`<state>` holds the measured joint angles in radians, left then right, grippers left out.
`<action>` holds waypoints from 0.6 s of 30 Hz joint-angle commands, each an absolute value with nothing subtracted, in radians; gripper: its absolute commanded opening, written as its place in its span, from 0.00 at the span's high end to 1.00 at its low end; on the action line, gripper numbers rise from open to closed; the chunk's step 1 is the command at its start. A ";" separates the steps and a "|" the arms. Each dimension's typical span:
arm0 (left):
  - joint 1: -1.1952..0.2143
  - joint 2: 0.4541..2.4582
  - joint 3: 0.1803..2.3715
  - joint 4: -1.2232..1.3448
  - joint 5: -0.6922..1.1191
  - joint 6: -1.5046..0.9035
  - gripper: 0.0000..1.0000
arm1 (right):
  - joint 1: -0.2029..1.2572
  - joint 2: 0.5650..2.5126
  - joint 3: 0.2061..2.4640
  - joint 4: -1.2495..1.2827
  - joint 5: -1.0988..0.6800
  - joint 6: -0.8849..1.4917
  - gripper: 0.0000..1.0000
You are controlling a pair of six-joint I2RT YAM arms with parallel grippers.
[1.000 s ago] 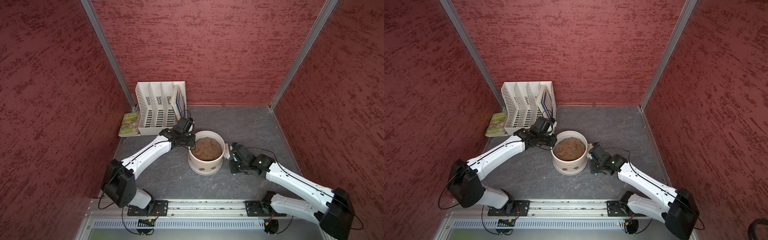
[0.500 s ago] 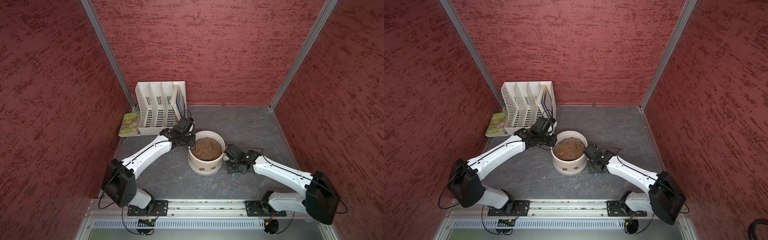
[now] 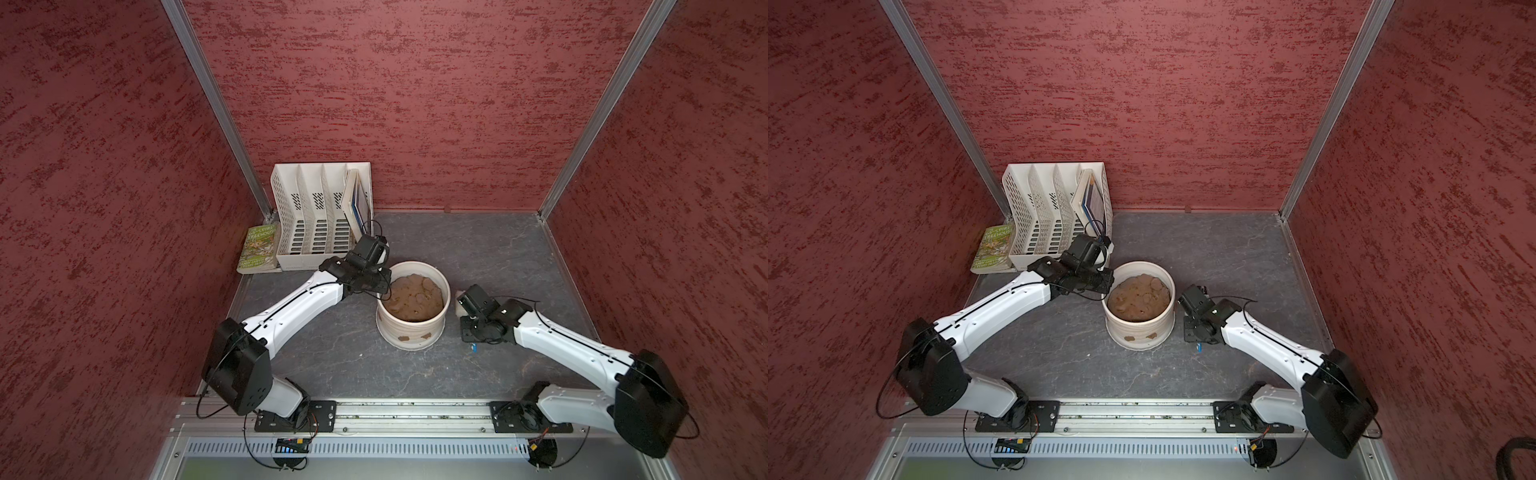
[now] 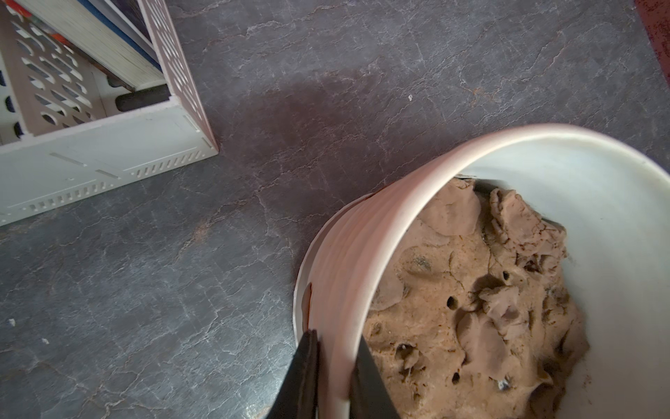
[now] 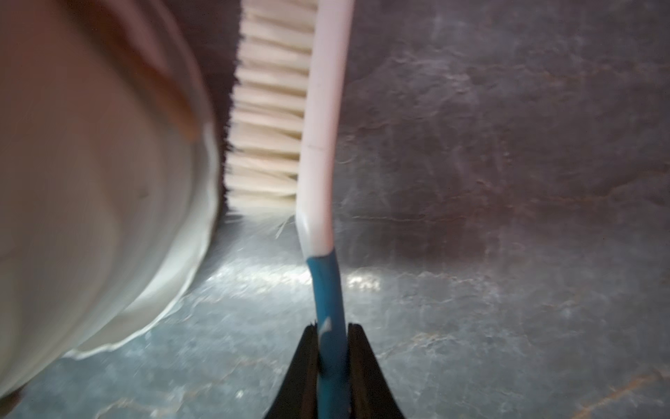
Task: Scrub the dried mud off the ceramic pot
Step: Brush off the soil from the pot.
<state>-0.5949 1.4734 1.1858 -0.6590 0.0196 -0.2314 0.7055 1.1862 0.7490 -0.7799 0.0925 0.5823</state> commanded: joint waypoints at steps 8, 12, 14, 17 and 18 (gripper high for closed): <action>-0.593 1.491 1.206 -0.625 0.053 -0.233 1.00 | 0.832 1.096 0.735 -0.756 0.096 0.547 1.00; -0.607 1.508 1.228 -0.638 0.055 -0.217 1.00 | 0.834 1.182 0.776 -0.757 0.136 0.557 1.00; -0.613 1.514 1.233 -0.643 0.056 -0.212 1.00 | 0.831 1.245 0.818 -0.765 0.161 0.556 1.00; -0.615 1.513 1.230 -0.640 0.059 -0.212 1.00 | 0.813 1.340 0.878 -0.768 0.185 0.552 1.00; -0.616 1.514 1.230 -0.640 0.059 -0.211 1.00 | 0.800 1.370 0.893 -0.767 0.190 0.551 1.00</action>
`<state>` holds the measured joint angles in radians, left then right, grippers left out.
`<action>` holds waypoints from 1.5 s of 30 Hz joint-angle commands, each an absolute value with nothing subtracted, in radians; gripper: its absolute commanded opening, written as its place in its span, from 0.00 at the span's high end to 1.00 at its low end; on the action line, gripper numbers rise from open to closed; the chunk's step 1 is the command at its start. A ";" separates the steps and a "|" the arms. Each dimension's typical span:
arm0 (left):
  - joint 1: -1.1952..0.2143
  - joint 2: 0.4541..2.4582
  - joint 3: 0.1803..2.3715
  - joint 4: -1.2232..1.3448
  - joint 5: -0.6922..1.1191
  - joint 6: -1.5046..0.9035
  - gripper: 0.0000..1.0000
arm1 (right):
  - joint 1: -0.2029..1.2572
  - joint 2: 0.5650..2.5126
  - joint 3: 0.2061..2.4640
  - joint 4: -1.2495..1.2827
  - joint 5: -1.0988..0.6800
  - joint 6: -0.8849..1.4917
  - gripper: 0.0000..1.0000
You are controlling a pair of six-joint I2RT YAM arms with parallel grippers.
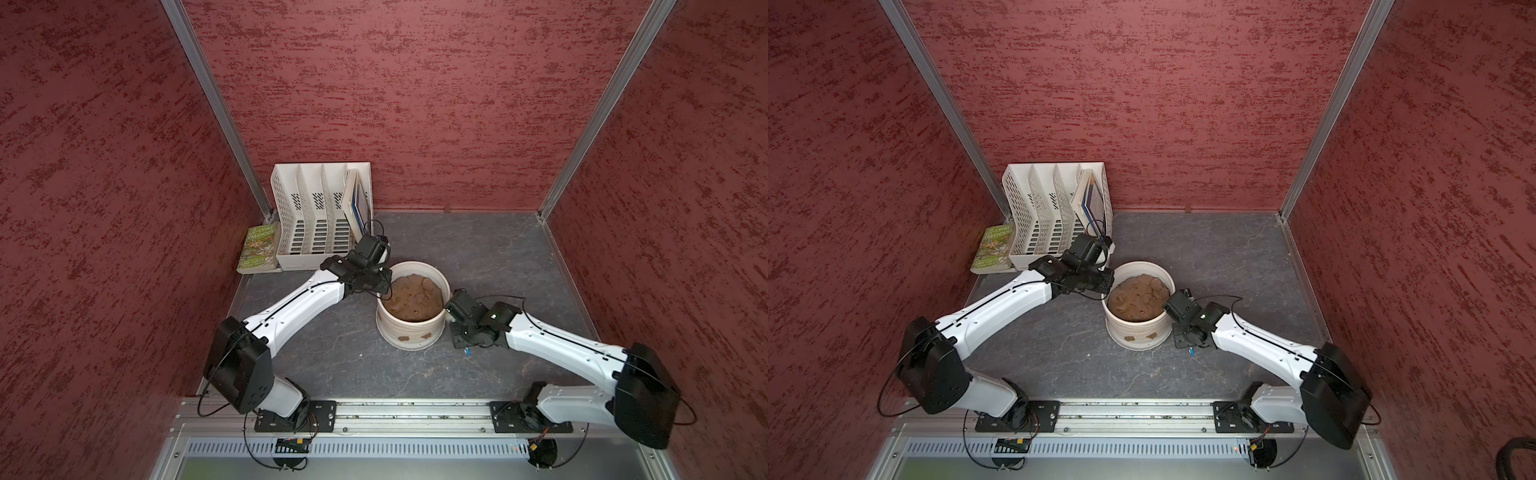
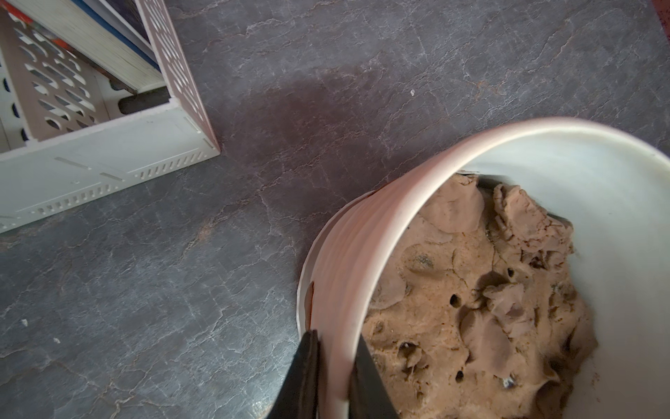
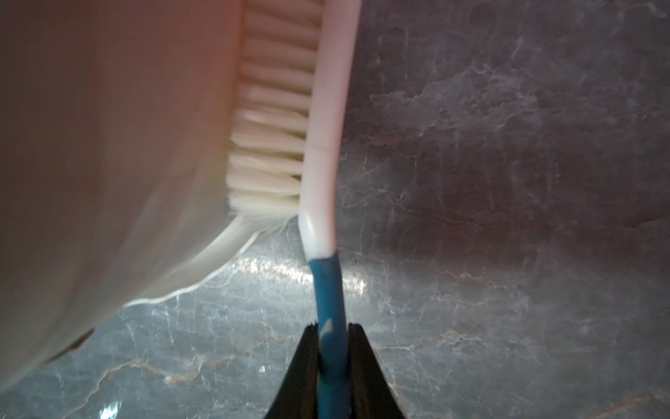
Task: Scrub the dried mud off the ceramic pot
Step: Brush off the soil from the pot, then rotate the pot on the tray.
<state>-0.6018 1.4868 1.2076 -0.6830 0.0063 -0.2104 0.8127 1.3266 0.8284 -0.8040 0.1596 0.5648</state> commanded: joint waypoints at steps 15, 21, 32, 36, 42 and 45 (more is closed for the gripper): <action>-0.617 1.490 1.201 -0.721 -0.040 -0.343 1.00 | 0.593 1.424 0.876 -0.837 0.197 0.608 1.00; -0.623 1.398 1.077 -0.699 -0.090 -0.549 1.00 | 0.690 1.280 0.878 -0.874 0.253 0.638 1.00; -0.574 1.430 1.151 -0.509 0.066 -0.467 0.45 | 0.819 1.096 0.760 -0.823 0.328 0.794 1.00; -0.545 1.510 1.232 -0.511 0.120 -0.408 0.41 | 0.819 0.995 0.740 -0.822 0.275 0.805 1.00; -0.554 1.622 1.353 -0.552 0.195 -0.297 0.40 | 0.819 0.950 0.729 -0.824 0.243 0.816 1.00; -0.565 1.661 1.401 -0.599 0.185 -0.247 0.42 | 0.819 0.963 0.739 -0.830 0.236 0.819 1.00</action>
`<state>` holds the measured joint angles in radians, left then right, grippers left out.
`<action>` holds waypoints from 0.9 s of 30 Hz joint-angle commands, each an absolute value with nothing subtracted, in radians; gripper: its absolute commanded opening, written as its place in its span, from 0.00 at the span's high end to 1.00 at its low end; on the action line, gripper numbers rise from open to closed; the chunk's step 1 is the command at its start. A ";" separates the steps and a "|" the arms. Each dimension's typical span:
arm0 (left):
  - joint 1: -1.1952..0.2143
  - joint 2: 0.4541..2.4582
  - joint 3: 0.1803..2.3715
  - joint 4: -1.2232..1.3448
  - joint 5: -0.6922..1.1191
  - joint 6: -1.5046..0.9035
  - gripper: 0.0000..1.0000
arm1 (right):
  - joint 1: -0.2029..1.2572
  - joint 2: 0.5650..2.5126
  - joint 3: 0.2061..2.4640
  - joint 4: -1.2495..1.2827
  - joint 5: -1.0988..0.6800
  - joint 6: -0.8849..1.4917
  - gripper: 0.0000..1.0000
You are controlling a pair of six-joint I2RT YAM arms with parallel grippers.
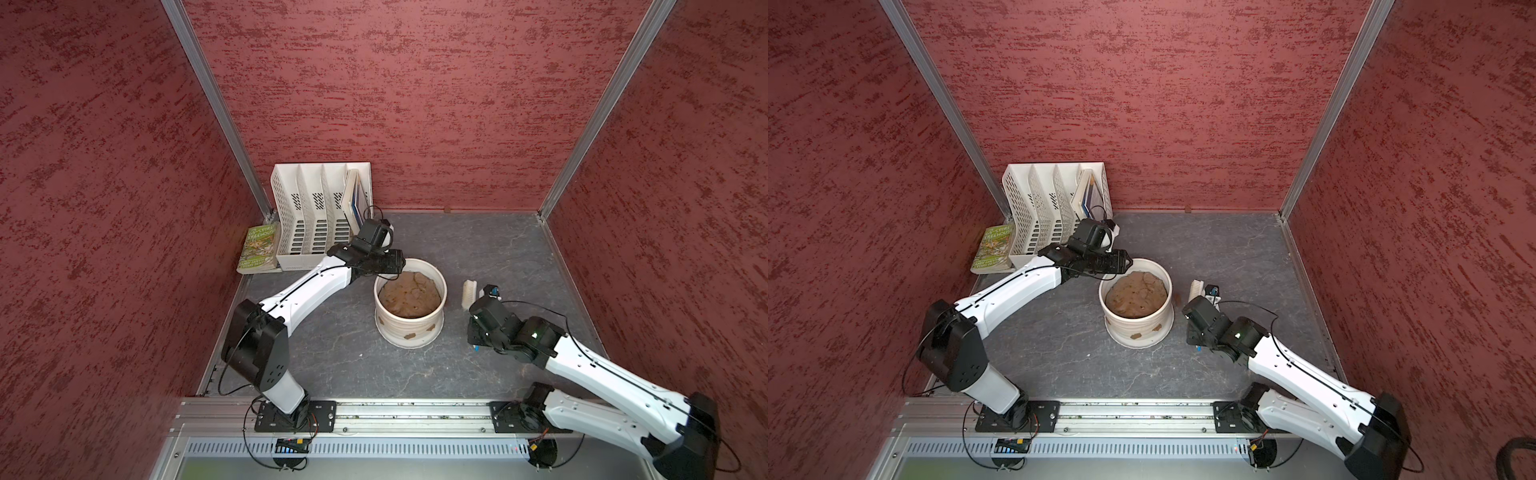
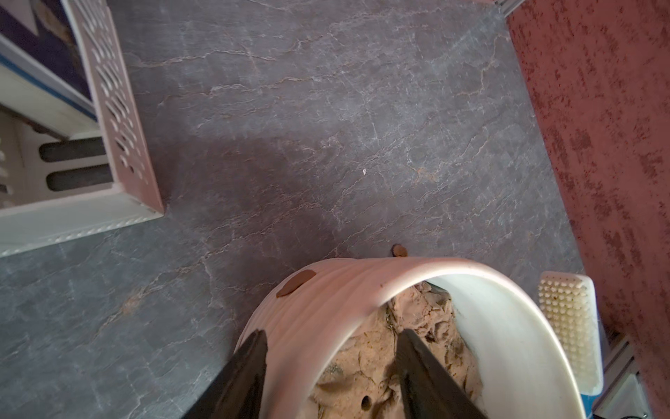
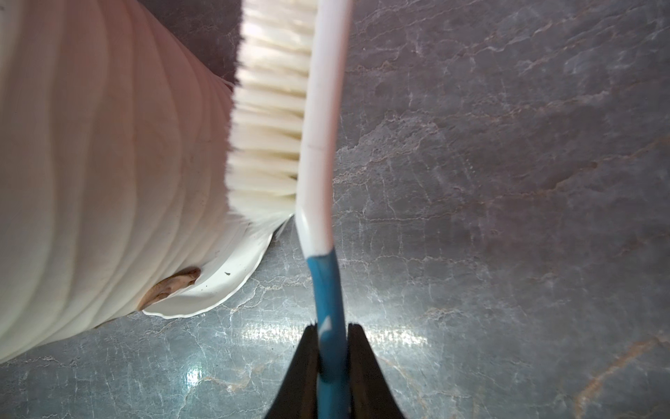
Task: Scrub the dried mud off the ceramic pot
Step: Rotate the pot on the tray.
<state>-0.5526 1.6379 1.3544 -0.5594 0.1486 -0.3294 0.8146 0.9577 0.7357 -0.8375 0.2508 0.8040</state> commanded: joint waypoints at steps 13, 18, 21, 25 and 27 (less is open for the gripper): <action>-0.580 1.724 1.446 -0.703 0.032 -0.193 0.59 | 0.819 0.971 0.756 -0.830 0.214 0.824 1.00; -0.579 1.686 1.421 -0.736 0.025 -0.213 0.81 | 0.819 0.969 0.762 -0.836 0.223 0.823 1.00; -0.577 1.642 1.389 -0.751 0.010 -0.220 0.95 | 0.818 0.979 0.768 -0.842 0.230 0.818 1.00; -0.575 1.581 1.351 -0.770 0.007 -0.222 1.00 | 0.818 0.997 0.774 -0.838 0.229 0.814 1.00; -0.574 1.550 1.333 -0.783 0.006 -0.224 1.00 | 0.818 1.005 0.773 -0.833 0.225 0.810 1.00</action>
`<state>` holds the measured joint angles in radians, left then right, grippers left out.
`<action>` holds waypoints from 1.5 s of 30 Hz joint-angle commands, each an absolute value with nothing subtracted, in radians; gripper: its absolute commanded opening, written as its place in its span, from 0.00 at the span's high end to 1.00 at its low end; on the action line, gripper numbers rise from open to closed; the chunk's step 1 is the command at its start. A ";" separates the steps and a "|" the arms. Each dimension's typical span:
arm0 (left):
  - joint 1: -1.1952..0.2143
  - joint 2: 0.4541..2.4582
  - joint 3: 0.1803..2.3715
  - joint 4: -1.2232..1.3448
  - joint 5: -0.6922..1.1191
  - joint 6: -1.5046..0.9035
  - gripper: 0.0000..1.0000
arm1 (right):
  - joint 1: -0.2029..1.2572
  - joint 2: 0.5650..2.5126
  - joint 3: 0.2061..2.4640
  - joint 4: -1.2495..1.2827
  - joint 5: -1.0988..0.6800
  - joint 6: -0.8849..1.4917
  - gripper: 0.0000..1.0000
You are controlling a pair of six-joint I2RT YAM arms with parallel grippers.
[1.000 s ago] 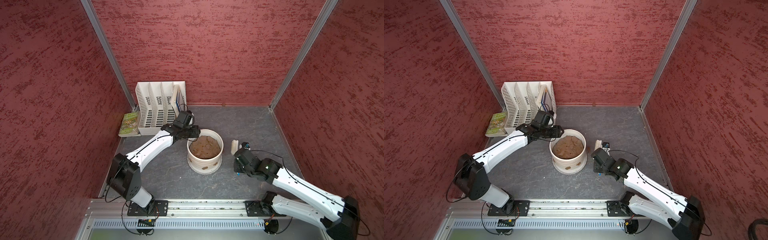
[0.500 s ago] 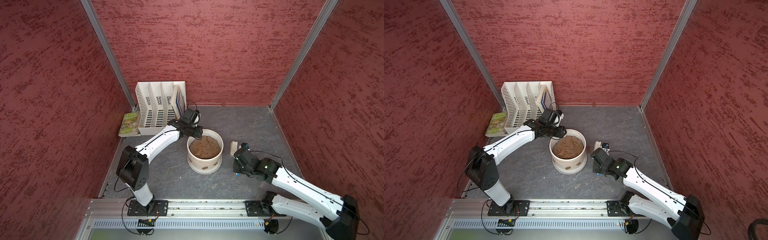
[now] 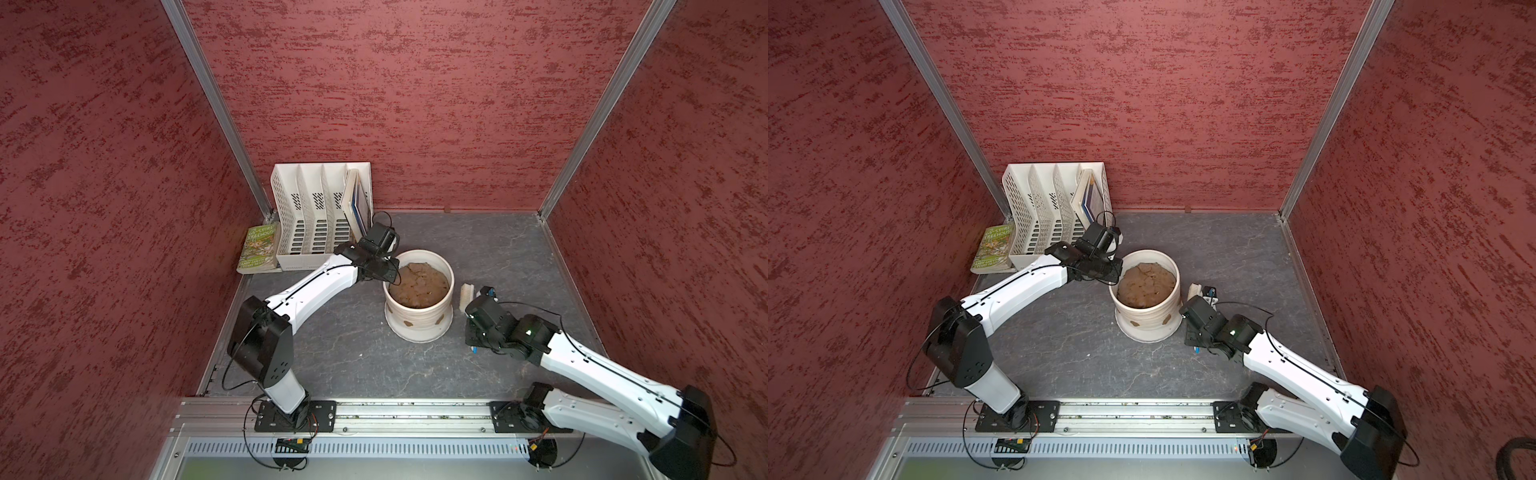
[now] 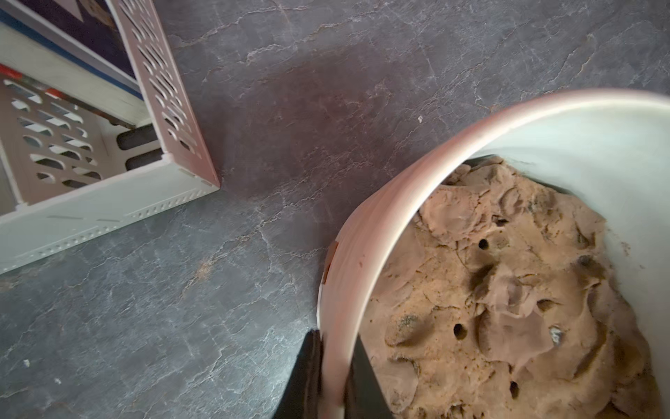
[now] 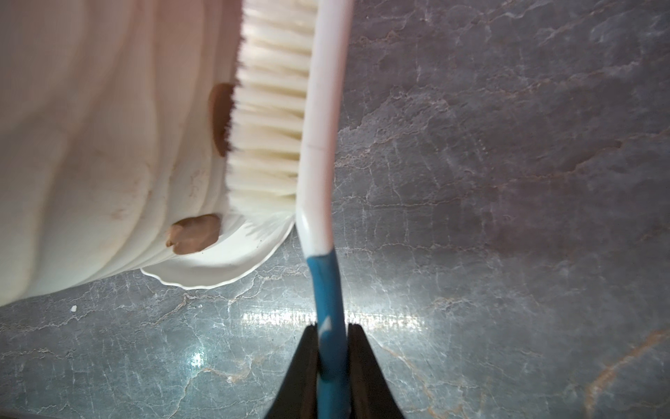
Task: Scrub the dried mud off the ceramic pot
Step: Rotate the pot on the tray.
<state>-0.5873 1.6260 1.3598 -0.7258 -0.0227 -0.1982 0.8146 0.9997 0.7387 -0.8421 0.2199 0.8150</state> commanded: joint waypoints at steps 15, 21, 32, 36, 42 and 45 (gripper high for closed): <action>-0.570 1.442 1.209 -0.768 0.051 -0.284 0.68 | 0.845 1.037 0.717 -0.777 0.128 0.743 1.00; -0.545 1.504 1.236 -0.719 0.070 -0.304 0.65 | 0.890 0.999 0.690 -0.775 0.107 0.741 1.00; -0.559 1.509 1.246 -0.732 0.087 -0.308 0.94 | 0.890 0.973 0.695 -0.848 0.112 0.799 1.00; -0.584 1.515 1.265 -0.759 0.029 -0.344 1.00 | 0.892 0.983 0.750 -0.935 0.145 0.829 1.00; -0.637 1.534 1.283 -0.813 -0.053 -0.485 1.00 | 0.894 0.993 0.814 -0.986 0.130 0.836 1.00; -0.664 1.545 1.282 -0.842 -0.086 -0.552 1.00 | 0.909 1.000 0.827 -0.974 0.117 0.828 1.00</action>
<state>-0.6338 1.5291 1.2572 -0.8368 -0.1333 -0.3901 0.8917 0.9936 0.7933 -0.9550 0.1123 0.8230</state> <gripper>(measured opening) 0.153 0.154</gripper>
